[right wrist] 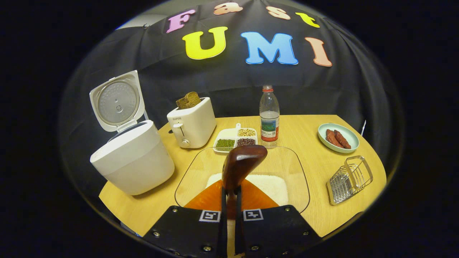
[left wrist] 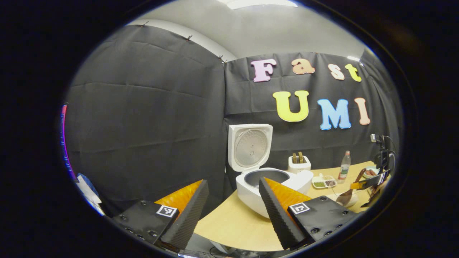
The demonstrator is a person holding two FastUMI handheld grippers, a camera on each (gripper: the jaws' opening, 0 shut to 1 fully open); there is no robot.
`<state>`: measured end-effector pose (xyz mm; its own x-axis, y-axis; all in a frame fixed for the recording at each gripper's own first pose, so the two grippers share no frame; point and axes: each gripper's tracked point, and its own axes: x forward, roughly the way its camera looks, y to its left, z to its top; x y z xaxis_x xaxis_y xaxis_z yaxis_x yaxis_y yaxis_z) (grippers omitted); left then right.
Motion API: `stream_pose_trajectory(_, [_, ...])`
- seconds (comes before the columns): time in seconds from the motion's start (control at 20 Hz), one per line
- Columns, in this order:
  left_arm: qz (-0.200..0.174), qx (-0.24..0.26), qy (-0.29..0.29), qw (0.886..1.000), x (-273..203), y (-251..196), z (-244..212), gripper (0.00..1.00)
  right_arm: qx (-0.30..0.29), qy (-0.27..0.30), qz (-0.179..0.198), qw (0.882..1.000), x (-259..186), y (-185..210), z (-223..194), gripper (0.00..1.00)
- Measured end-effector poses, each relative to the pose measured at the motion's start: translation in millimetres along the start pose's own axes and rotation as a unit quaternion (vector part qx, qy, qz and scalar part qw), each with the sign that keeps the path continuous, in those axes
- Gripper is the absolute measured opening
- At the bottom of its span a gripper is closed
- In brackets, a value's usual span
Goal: Close the left gripper, press the button to open the rice cooker; take a wooden spoon from the chopstick holder with the right hand, scoop a spoonful of rice and pour it into the rice cooker, then put the wooden spoon back into the chopstick holder.
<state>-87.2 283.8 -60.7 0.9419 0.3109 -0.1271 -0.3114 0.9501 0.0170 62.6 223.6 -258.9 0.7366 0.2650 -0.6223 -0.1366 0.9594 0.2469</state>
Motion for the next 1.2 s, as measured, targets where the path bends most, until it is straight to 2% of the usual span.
stream_pose_trajectory(0.15, [0.006, -0.002, -0.001, 1.000, -2.7, 2.5, 0.7, 0.98, 0.106, 0.014, 0.018, 0.994, 3.3, -7.2, -1.7, 0.09])
stream_pose_trajectory(0.3, [0.006, -0.002, 0.003, 1.000, -5.0, 0.3, 2.4, 0.98, 0.218, 0.033, 0.038, 0.975, 7.0, -19.3, -3.9, 0.09])
stream_pose_trajectory(0.4, [0.007, 0.006, -0.005, 1.000, -6.6, 1.1, 11.1, 0.94, 0.263, 0.033, 0.039, 0.963, 8.7, -29.4, -1.4, 0.08])
stream_pose_trajectory(0.45, [0.009, 0.010, -0.009, 1.000, -6.7, 2.4, 14.9, 0.98, 0.281, 0.030, 0.041, 0.958, 8.4, -32.8, 2.3, 0.08])
stream_pose_trajectory(0.6, [0.009, 0.012, -0.013, 1.000, -8.3, -0.7, 18.3, 0.98, 0.341, 0.022, 0.058, 0.938, 5.8, -37.4, 19.3, 0.08])
stream_pose_trajectory(1.0, [0.001, 0.018, -0.018, 1.000, -8.8, -12.3, 15.6, 0.98, 0.407, -0.010, 0.103, 0.908, -1.1, -30.1, 81.1, 0.08])
stream_pose_trajectory(1.2, [0.005, 0.009, -0.012, 1.000, -8.9, -6.3, 8.2, 0.98, 0.413, -0.018, 0.132, 0.901, -4.6, -5.2, 109.3, 0.09])
